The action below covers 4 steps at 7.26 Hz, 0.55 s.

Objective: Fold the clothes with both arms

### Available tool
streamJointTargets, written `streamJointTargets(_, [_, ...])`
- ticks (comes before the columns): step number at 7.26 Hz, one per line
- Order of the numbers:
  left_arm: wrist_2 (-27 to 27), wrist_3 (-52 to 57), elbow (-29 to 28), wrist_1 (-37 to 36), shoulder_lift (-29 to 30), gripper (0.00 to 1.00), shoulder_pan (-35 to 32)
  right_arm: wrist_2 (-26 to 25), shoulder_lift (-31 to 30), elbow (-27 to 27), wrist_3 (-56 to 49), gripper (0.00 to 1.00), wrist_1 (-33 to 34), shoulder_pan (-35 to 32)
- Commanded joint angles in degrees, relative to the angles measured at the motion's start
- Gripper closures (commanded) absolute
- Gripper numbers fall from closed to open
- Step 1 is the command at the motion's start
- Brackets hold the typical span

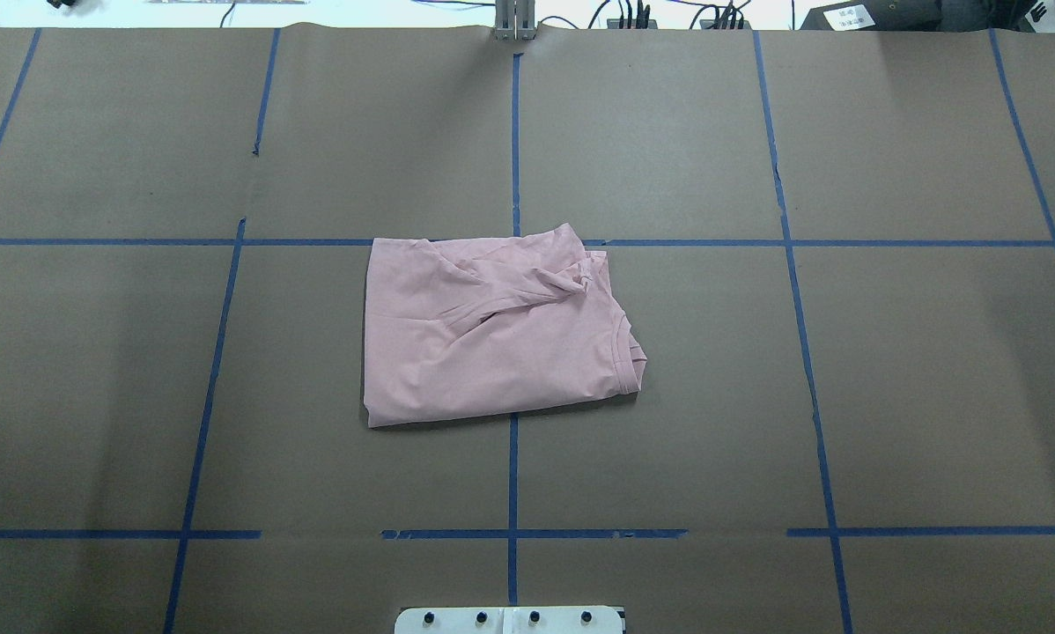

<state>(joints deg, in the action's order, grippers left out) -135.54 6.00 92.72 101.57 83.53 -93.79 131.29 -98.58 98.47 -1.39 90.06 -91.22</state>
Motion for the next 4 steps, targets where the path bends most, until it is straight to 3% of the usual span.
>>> streamJointTargets(1, [0.01,-0.02,1.85,-1.9,0.06,0.0,0.01,-1.56,-0.82,1.46,0.6,0.0,1.26,-0.1])
streamJointTargets(4, [0.18,-0.63,2.02,-2.17,0.23,0.0,0.1,-1.12,-0.91,1.29,0.69,0.0,1.26,-0.1])
